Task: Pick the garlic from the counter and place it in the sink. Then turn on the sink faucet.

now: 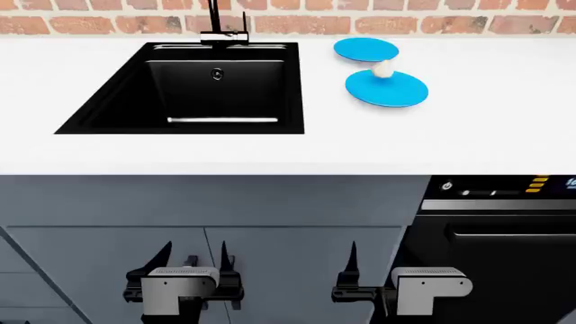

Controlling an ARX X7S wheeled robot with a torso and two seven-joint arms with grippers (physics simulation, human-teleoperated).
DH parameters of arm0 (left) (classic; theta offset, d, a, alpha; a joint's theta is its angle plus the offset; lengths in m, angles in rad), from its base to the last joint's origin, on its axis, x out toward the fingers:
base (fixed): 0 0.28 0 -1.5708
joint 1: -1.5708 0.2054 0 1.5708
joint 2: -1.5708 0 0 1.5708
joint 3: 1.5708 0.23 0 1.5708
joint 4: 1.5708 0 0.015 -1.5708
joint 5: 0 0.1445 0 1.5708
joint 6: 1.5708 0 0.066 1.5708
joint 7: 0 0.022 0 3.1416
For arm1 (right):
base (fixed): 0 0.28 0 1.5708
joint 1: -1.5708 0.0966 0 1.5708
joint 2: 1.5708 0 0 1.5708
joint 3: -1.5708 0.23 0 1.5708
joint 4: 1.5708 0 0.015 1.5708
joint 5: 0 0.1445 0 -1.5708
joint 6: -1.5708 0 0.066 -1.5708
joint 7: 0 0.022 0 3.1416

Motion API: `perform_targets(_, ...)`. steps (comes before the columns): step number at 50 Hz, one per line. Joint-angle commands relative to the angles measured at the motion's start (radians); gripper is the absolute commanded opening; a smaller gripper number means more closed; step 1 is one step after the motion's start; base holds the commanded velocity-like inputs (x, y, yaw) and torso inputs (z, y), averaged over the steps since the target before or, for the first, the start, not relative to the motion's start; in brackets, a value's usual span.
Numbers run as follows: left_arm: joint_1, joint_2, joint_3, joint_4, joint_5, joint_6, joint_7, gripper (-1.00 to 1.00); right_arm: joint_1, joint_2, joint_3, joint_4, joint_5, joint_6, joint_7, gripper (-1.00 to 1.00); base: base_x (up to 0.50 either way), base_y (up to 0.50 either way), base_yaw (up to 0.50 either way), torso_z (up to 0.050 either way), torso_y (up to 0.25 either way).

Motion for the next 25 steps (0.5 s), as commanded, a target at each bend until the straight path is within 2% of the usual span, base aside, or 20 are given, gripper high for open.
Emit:
perform_targets(1, 0.003, -0.017, 0.02, 0.001, -0.022, 0.003, -0.009, 1.0, -0.002, 0.017, -0.017, 0.004, 0.015, -0.009, 0.02, 1.0, 0.0, 0.0, 0.0, 0.0, 0.0)
perform_targets(6, 0.012, -0.035, 0.051, 0.001, -0.034, 0.024, -0.023, 1.0, 0.0, 0.032, -0.032, 0.017, 0.019, -0.012, 0.061, 1.0, 0.0, 0.0, 0.0, 0.006, 0.0)
perform_targets(14, 0.011, -0.055, 0.064, 0.001, -0.058, 0.012, -0.038, 1.0, -0.002, 0.042, -0.056, 0.015, 0.028, -0.002, 0.103, 1.0, 0.0, 0.0, 0.0, 0.048, 0.028)
perform_targets(25, 0.014, -0.075, 0.084, 0.013, -0.062, 0.005, -0.061, 1.0, 0.0, 0.061, -0.079, 0.017, 0.051, 0.007, 0.122, 1.0, 0.0, 0.49, 0.0, 0.05, 0.032)
